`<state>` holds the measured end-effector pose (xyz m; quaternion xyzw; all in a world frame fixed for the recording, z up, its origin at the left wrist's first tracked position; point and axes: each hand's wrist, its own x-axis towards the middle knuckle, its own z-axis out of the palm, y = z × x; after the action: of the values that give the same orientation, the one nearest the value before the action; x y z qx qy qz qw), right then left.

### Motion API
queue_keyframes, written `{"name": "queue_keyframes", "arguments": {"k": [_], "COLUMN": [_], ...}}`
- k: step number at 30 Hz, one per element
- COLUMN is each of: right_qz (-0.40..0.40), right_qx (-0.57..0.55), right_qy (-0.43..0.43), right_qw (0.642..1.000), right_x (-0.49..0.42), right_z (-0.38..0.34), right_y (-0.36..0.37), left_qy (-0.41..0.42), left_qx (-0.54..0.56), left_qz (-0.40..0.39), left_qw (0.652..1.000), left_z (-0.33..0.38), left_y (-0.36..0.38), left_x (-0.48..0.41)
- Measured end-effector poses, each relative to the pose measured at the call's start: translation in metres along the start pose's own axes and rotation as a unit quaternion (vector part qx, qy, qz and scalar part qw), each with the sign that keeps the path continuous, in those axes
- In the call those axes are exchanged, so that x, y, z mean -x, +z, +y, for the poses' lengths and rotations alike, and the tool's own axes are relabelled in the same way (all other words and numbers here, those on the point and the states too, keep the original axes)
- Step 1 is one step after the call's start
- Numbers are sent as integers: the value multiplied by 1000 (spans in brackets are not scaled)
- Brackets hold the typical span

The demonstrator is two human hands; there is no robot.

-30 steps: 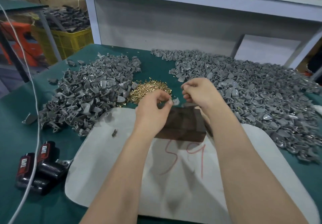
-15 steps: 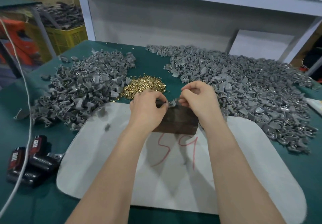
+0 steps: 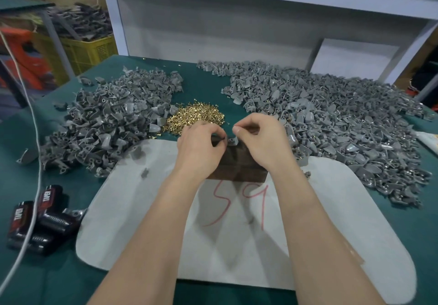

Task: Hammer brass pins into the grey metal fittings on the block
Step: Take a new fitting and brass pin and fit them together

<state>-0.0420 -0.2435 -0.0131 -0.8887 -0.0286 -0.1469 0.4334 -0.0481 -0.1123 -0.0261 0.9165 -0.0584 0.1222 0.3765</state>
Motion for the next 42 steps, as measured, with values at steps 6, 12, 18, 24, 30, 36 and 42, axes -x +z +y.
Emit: {"name": "queue_keyframes", "arguments": {"k": [6,12,18,24,30,36,42], "right_qz": [-35,-30,-37,-43,-41,-64,-34], "right_qx": [72,100,106,145,223,281,231], "right_qy": [3,-5,13,-4,-18,-15,-27], "right_qw": [997,995,994,988,974,958,972], "right_x": [6,7,5,5,5,1,7], "right_z": [-1,-3,-5,-11,-20,-27,-21], "right_y": [4,3,4,1,5,4,8], "left_qy": [5,8,11,17,28,32,28], "left_qx": [-6,-7,-12,-16,-29,-14,-23], "left_qz": [5,9,9,12,13,17,20], "left_qw": [1000,1000,1000,1000,999,999,999], "left_z": [0,0,0,-2,-2,1,0], "left_y": [-1,0,0,1,1,1,1], "left_x": [0,0,0,-1,-1,0,1]}}
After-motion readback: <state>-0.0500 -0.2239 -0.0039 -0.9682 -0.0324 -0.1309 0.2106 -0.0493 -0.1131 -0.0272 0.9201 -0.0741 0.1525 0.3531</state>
